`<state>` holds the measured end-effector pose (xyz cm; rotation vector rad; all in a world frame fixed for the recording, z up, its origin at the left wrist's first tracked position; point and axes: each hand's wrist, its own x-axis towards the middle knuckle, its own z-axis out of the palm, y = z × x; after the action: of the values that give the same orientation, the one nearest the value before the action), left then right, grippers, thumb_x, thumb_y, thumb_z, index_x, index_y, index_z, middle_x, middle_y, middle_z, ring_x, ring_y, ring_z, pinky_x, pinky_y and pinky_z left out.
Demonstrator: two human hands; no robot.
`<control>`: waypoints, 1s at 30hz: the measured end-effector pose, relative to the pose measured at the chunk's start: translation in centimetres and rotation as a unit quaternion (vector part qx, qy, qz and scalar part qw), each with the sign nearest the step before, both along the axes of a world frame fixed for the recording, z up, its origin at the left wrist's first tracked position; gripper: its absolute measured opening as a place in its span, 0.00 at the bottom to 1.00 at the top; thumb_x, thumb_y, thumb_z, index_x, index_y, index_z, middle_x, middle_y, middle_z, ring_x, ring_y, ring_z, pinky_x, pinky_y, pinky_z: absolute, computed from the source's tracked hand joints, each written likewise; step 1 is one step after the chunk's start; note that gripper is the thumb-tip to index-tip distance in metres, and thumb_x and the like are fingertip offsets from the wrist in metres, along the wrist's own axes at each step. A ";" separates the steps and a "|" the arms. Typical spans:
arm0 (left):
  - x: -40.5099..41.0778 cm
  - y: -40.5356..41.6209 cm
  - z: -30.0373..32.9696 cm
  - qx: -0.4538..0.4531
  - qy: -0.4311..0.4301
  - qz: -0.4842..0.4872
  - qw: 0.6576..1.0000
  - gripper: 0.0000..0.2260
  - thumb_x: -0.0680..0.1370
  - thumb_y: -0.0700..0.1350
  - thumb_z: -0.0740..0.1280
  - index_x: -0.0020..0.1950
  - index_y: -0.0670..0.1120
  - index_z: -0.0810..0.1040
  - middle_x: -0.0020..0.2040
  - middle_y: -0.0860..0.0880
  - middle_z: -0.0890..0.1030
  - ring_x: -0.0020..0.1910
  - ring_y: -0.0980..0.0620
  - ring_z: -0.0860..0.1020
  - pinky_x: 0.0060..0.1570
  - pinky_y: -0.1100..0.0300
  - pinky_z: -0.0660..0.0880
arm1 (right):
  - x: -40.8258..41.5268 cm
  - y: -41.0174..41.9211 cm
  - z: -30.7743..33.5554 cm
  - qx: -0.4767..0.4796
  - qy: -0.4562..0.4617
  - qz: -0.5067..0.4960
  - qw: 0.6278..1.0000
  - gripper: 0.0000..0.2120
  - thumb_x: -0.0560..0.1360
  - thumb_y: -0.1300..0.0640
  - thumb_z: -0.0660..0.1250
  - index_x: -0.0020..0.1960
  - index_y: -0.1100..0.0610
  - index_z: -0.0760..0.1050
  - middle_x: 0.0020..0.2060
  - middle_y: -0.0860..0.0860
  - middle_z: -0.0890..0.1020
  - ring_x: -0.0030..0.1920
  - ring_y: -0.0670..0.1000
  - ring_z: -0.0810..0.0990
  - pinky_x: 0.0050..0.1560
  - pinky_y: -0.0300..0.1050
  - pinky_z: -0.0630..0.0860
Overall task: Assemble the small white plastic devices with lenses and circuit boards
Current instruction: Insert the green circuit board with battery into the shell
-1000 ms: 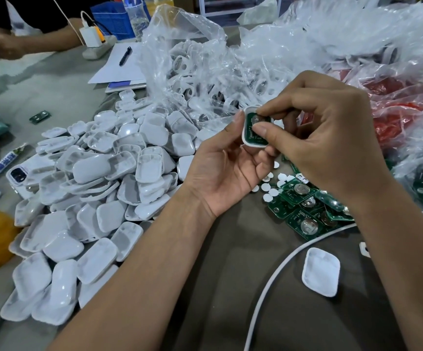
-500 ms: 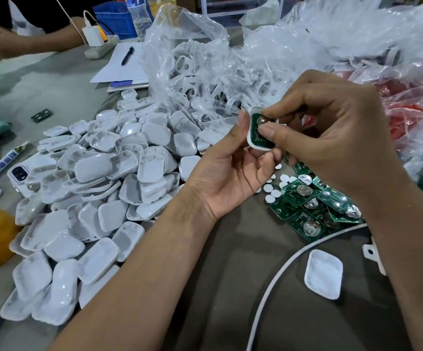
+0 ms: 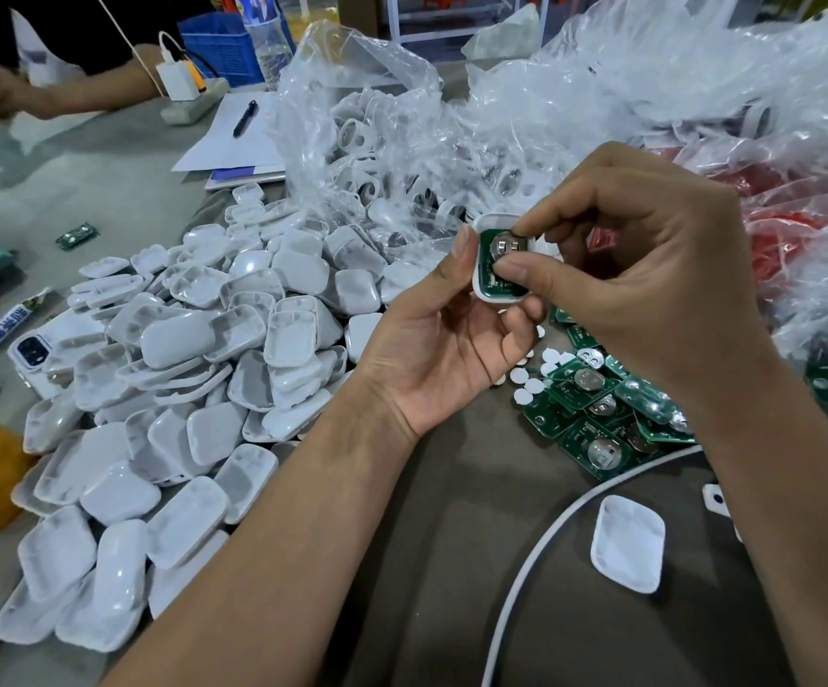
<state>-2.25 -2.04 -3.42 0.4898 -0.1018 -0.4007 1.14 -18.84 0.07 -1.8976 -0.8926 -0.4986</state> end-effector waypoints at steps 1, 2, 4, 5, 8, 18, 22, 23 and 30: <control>0.0 0.0 0.0 -0.004 -0.005 -0.004 1.000 0.21 0.64 0.44 0.82 0.52 0.38 0.81 0.44 0.41 0.82 0.37 0.45 0.83 0.38 0.60 0.82 | 0.0 0.0 0.0 0.001 -0.003 -0.003 1.000 0.10 0.73 0.54 0.81 0.49 0.58 0.85 0.43 0.53 0.81 0.38 0.48 0.78 0.34 0.35 0.75; 0.0 0.0 0.0 -0.006 -0.011 -0.006 1.000 0.21 0.64 0.44 0.83 0.51 0.37 0.81 0.44 0.41 0.82 0.37 0.44 0.83 0.38 0.60 0.82 | -0.1 0.0 0.0 0.001 -0.006 -0.004 1.000 0.10 0.73 0.54 0.81 0.49 0.58 0.85 0.43 0.53 0.81 0.38 0.48 0.77 0.34 0.35 0.76; -0.1 0.0 0.1 -0.007 -0.018 -0.006 1.000 0.19 0.65 0.44 0.82 0.50 0.37 0.82 0.43 0.41 0.83 0.37 0.45 0.84 0.38 0.60 0.82 | -0.1 0.0 0.1 -0.002 -0.008 -0.004 1.000 0.10 0.73 0.54 0.81 0.49 0.58 0.85 0.43 0.54 0.81 0.38 0.47 0.77 0.34 0.34 0.76; -0.1 0.0 0.1 -0.005 -0.018 -0.005 1.000 0.18 0.65 0.44 0.81 0.49 0.37 0.83 0.43 0.41 0.83 0.37 0.45 0.84 0.38 0.60 0.82 | -0.2 0.0 0.1 -0.004 -0.010 -0.004 1.000 0.10 0.73 0.54 0.81 0.49 0.58 0.85 0.43 0.54 0.81 0.38 0.46 0.77 0.34 0.34 0.76; -0.2 0.0 0.1 -0.003 -0.013 0.000 1.000 0.16 0.66 0.45 0.80 0.48 0.37 0.83 0.43 0.41 0.83 0.37 0.45 0.83 0.37 0.60 0.81 | -0.2 0.1 0.2 -0.011 -0.013 -0.006 1.000 0.09 0.73 0.55 0.81 0.50 0.57 0.85 0.43 0.54 0.80 0.37 0.48 0.77 0.32 0.37 0.75; -0.2 -0.1 0.2 0.015 -0.003 0.005 1.000 0.14 0.70 0.48 0.74 0.48 0.38 0.83 0.42 0.43 0.83 0.37 0.47 0.83 0.38 0.63 0.81 | 0.0 0.0 0.2 -0.015 -0.006 0.000 1.000 0.09 0.74 0.54 0.80 0.49 0.58 0.85 0.42 0.54 0.81 0.38 0.49 0.78 0.32 0.39 0.76; -0.2 0.0 0.1 0.005 -0.008 0.001 1.000 0.17 0.67 0.46 0.78 0.51 0.37 0.84 0.42 0.42 0.83 0.37 0.46 0.83 0.38 0.62 0.81 | -0.2 0.2 0.1 0.023 0.017 -0.001 1.000 0.15 0.72 0.53 0.81 0.50 0.60 0.80 0.40 0.53 0.80 0.38 0.47 0.80 0.32 0.42 0.78; -0.1 0.0 0.0 0.005 -0.009 0.002 1.000 0.19 0.67 0.46 0.78 0.53 0.37 0.83 0.43 0.42 0.83 0.37 0.47 0.83 0.38 0.62 0.81 | -0.2 0.3 0.0 0.039 0.031 0.005 0.999 0.19 0.71 0.54 0.82 0.51 0.60 0.76 0.39 0.54 0.79 0.38 0.48 0.81 0.33 0.42 0.79; 0.0 0.0 -0.1 0.003 -0.029 -0.011 1.000 0.23 0.70 0.48 0.74 0.62 0.39 0.82 0.44 0.44 0.82 0.38 0.48 0.82 0.40 0.63 0.81 | 0.1 0.1 0.1 0.067 0.062 0.025 0.996 0.27 0.69 0.52 0.84 0.54 0.59 0.69 0.38 0.58 0.75 0.33 0.57 0.73 0.30 0.44 0.72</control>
<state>-2.30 -2.05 -3.52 0.5069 -0.1619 -0.4085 1.20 -18.71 0.17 -1.7602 -0.8043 -0.3961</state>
